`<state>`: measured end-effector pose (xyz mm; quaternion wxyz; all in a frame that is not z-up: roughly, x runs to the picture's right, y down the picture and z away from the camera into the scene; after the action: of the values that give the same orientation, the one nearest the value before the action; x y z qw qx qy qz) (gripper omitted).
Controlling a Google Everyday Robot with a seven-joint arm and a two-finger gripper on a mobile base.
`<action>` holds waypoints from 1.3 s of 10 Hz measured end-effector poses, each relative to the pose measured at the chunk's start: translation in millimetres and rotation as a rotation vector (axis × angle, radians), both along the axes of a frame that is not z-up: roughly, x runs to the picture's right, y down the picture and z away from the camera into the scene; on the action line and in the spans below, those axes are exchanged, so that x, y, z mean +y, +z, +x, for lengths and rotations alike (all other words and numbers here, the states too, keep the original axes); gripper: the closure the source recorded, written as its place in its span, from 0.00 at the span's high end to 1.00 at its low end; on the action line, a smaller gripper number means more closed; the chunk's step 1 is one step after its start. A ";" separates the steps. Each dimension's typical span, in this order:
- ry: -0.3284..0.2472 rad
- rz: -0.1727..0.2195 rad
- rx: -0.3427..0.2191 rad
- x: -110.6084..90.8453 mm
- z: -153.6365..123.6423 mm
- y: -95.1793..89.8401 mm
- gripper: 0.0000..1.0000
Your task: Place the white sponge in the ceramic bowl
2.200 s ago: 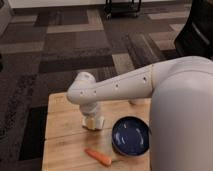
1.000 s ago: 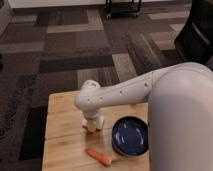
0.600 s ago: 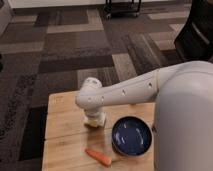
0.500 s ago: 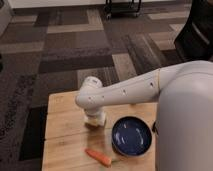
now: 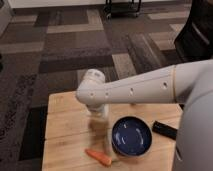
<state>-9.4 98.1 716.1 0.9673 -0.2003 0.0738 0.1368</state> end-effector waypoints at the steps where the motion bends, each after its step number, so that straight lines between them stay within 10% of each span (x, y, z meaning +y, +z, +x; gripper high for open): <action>1: 0.026 0.015 0.040 3.3 19.7 -13.0 0.00; 6: 0.148 -0.001 0.182 49.9 85.6 -56.7 0.00; 10: 0.308 -0.064 0.254 95.3 140.4 -56.8 0.00; 13: 0.307 -0.063 0.247 94.3 137.5 -56.6 0.29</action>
<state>128.1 192.4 659.5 0.9120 -0.2211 0.1649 0.3038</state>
